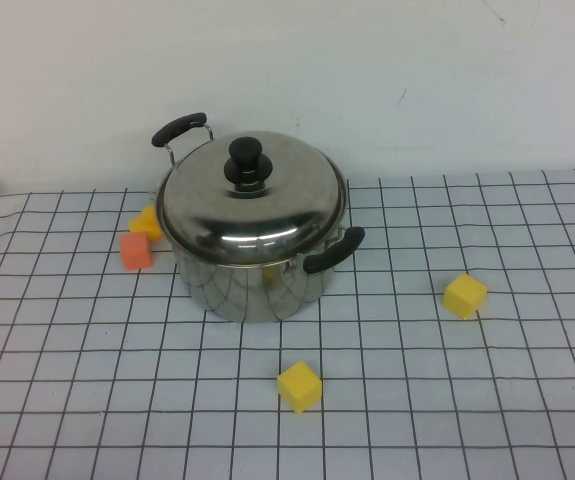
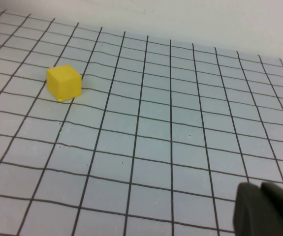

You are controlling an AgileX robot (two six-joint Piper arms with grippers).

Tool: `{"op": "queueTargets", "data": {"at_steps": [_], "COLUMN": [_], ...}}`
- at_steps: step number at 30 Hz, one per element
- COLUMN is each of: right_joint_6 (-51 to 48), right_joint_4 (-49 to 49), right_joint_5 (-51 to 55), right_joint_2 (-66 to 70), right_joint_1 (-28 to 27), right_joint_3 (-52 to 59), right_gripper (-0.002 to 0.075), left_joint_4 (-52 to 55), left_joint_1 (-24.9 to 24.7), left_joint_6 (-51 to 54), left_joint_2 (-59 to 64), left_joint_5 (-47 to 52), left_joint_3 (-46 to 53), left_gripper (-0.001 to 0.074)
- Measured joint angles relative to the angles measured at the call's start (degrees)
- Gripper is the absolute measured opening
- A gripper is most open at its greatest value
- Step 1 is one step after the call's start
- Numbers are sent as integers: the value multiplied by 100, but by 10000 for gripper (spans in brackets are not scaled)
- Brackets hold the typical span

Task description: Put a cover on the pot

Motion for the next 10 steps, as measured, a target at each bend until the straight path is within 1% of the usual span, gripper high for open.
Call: {"op": "queueTargets", "data": {"at_steps": [7,10], "right_joint_6": [0,0], "right_joint_4": [0,0], "right_joint_5": [0,0], "right_joint_2": [0,0], "right_joint_1": [0,0], "right_joint_3": [0,0], "right_gripper": [9,9], "left_joint_4": [-10,-24], "left_joint_1": [-12,-181], "left_joint_6": [12,12], "left_joint_2": [0,0], "left_joint_5": [0,0], "left_joint_3": [0,0], "left_gripper": [-1,-1]}}
